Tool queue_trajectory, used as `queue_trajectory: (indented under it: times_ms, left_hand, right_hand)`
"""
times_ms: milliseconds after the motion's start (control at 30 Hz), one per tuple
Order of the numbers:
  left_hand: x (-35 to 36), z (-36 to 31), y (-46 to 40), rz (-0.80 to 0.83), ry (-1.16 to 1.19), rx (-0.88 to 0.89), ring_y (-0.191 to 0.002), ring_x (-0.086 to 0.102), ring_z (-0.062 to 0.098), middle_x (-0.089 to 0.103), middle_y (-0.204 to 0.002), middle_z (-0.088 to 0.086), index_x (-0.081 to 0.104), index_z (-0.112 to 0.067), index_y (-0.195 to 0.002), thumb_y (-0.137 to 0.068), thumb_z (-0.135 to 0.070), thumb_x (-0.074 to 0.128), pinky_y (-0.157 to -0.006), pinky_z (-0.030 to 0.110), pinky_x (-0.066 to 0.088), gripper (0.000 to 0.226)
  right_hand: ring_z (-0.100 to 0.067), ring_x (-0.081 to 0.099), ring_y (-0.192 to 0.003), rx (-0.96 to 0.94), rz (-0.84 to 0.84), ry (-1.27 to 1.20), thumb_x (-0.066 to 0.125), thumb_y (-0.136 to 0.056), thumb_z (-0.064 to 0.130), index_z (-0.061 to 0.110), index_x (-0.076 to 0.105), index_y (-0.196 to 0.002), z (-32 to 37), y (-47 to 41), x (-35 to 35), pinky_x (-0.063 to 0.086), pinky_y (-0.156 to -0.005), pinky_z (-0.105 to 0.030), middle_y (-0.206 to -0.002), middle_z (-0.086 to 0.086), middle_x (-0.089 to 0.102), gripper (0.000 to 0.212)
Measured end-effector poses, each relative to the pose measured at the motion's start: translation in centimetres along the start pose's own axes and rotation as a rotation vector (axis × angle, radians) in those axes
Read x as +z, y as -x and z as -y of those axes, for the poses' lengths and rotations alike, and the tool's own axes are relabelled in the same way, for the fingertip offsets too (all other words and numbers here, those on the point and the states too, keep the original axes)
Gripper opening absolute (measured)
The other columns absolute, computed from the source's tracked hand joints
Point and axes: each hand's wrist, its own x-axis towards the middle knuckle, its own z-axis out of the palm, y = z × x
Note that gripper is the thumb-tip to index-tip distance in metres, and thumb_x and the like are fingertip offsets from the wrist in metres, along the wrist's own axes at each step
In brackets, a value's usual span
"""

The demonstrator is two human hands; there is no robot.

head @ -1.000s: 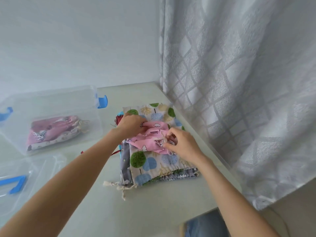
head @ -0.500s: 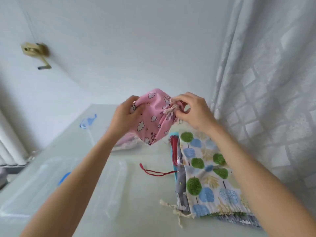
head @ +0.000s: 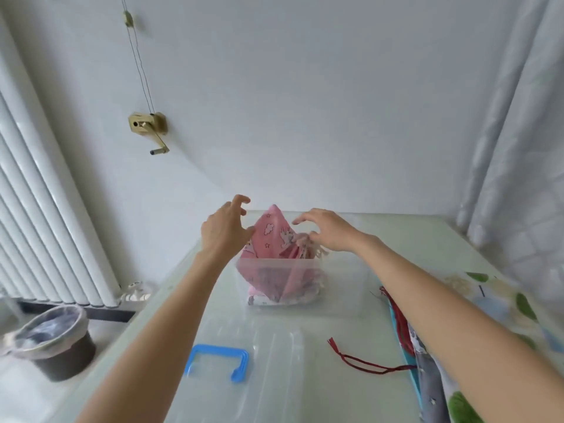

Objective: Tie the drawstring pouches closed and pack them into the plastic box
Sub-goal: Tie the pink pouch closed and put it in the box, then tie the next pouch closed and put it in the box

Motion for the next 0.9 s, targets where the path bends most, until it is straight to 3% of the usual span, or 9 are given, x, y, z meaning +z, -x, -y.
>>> queue_trajectory:
  times_ms: [100, 233, 333, 400, 500, 600, 667, 733, 900]
  left_hand:
    - [-0.6, -0.6, 1.2, -0.076, -0.039, 0.025, -0.098, 0.061, 0.017, 0.062, -0.113, -0.009, 0.053, -0.028, -0.118, -0.085, -0.032, 0.061, -0.072, 0.029, 0.042, 0.034]
    - [-1.3, -4.7, 5.6, -0.122, 0.181, 0.106, -0.082, 0.061, 0.007, 0.066, -0.094, -0.014, 0.061, -0.028, -0.104, -0.088, -0.031, 0.056, -0.068, 0.026, 0.045, 0.017]
    - [0.4, -8.8, 10.5, -0.052, 0.361, 0.111, -0.075, 0.062, 0.005, 0.066, -0.081, -0.014, 0.063, -0.026, -0.097, -0.087, -0.03, 0.058, -0.073, 0.028, 0.051, 0.012]
    - [3.1, -11.7, 14.6, 0.086, 0.42, 0.14, -0.076, 0.065, 0.005, 0.067, -0.08, -0.013, 0.063, -0.025, -0.098, -0.085, -0.031, 0.06, -0.075, 0.03, 0.053, 0.014]
    - [7.1, -15.3, 19.9, 0.369, 0.408, 0.302, -0.097, 0.062, 0.013, 0.066, -0.104, -0.004, 0.06, -0.024, -0.111, -0.083, -0.039, 0.063, -0.088, 0.034, 0.05, 0.032]
    - [10.0, -17.9, 24.1, 0.684, 0.196, 0.448, -0.132, 0.035, 0.021, 0.038, -0.144, -0.001, 0.038, -0.031, -0.138, -0.077, -0.064, 0.058, -0.109, 0.036, 0.03, 0.073]
    - [11.1, -18.1, 25.0, 0.708, 0.103, 0.489, -0.139, 0.022, 0.02, 0.023, -0.152, -0.004, 0.028, -0.033, -0.143, -0.073, -0.072, 0.055, -0.113, 0.037, 0.021, 0.085]
    - [11.9, -17.9, 25.0, 0.701, 0.066, 0.5, -0.14, 0.021, 0.018, 0.019, -0.154, -0.008, 0.024, -0.035, -0.145, -0.074, -0.073, 0.052, -0.114, 0.036, 0.018, 0.085]
    - [12.9, -16.2, 22.3, 0.681, 0.057, 0.502, -0.14, 0.027, 0.015, 0.021, -0.155, -0.01, 0.027, -0.035, -0.144, -0.079, -0.063, 0.056, -0.113, 0.037, 0.025, 0.077]
  right_hand:
    - [-0.02, 0.04, -0.129, 0.004, 0.056, 0.019, 0.044, -0.083, -0.005, 0.017, 0.058, -0.123, 0.1, 1.0, -0.2, 0.029, -0.105, -0.027, -0.134, -0.004, 0.05, 0.048]
    - [-0.018, 0.045, -0.122, -0.031, -0.129, 0.019, 0.045, -0.086, -0.001, 0.018, 0.063, -0.115, 0.9, 6.4, -2.1, 0.029, -0.102, -0.022, -0.127, -0.001, 0.056, 0.039]
    - [-0.015, 0.05, -0.114, -0.01, -0.216, -0.022, 0.044, -0.08, -0.006, 0.022, 0.062, -0.117, 0.8, 13.4, -2.4, 0.035, -0.098, -0.025, -0.122, 0.003, 0.06, 0.05]
    - [-0.015, 0.05, -0.113, 0.06, -0.207, -0.002, 0.045, -0.08, -0.006, 0.025, 0.059, -0.121, 0.2, 19.4, -2.0, 0.037, -0.096, -0.026, -0.122, 0.003, 0.06, 0.054]
    - [-0.014, 0.042, -0.123, 0.159, -0.169, 0.049, 0.05, -0.086, 0.0, 0.026, 0.055, -0.127, -1.2, 27.1, -0.8, 0.034, -0.105, -0.032, -0.129, 0.005, 0.054, 0.049]
    - [-0.023, 0.028, -0.136, 0.299, -0.07, 0.196, 0.058, -0.089, 0.026, 0.031, 0.046, -0.134, -3.9, 33.5, 0.4, 0.022, -0.113, -0.043, -0.145, 0.002, 0.039, 0.047]
    - [-0.028, 0.01, -0.143, 0.434, 0.043, 0.266, 0.054, -0.087, 0.049, 0.041, 0.035, -0.138, -5.2, 35.9, 1.0, 0.013, -0.113, -0.052, -0.155, 0.002, 0.02, 0.054]
    - [-0.031, -0.006, -0.144, 0.527, 0.113, 0.248, 0.045, -0.086, 0.062, 0.046, 0.025, -0.14, -6.0, 37.2, 1.6, 0.003, -0.113, -0.059, -0.158, 0.007, 0.004, 0.059]
    - [-0.038, -0.019, -0.141, 0.566, 0.121, 0.193, 0.034, -0.088, 0.066, 0.042, 0.014, -0.145, -6.2, 34.5, 3.4, -0.005, -0.11, -0.065, -0.159, 0.004, -0.008, 0.065]
